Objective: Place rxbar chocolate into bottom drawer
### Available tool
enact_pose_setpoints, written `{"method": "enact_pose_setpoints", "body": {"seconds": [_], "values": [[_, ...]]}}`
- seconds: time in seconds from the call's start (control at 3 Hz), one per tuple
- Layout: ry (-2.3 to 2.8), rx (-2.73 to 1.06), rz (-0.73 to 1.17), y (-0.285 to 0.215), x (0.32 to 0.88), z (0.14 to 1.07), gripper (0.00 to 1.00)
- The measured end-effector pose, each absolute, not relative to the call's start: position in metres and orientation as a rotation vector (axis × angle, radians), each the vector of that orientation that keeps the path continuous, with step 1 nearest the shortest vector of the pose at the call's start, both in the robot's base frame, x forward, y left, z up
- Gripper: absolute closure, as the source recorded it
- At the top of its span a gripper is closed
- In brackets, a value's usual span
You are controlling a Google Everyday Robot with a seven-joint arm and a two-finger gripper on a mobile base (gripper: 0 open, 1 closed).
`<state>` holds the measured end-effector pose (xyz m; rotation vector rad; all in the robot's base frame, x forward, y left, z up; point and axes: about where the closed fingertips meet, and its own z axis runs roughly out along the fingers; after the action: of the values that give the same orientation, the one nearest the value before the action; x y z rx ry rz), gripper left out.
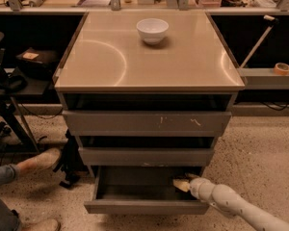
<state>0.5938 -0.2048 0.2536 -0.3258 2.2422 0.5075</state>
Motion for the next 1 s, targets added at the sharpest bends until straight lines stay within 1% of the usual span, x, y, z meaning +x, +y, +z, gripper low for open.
{"method": "enact_pose_setpoints", "body": {"seconds": [0.33, 0.67, 1.0], "values": [[2.238, -0.353, 0.441, -0.1962, 0.5973, 0.1925, 1.0], [2.238, -0.353, 0.441, -0.1961, 0.5973, 0.1925, 1.0], [2.238, -0.353, 0.441, -0.1961, 0.5973, 0.1925, 0.81]]}}
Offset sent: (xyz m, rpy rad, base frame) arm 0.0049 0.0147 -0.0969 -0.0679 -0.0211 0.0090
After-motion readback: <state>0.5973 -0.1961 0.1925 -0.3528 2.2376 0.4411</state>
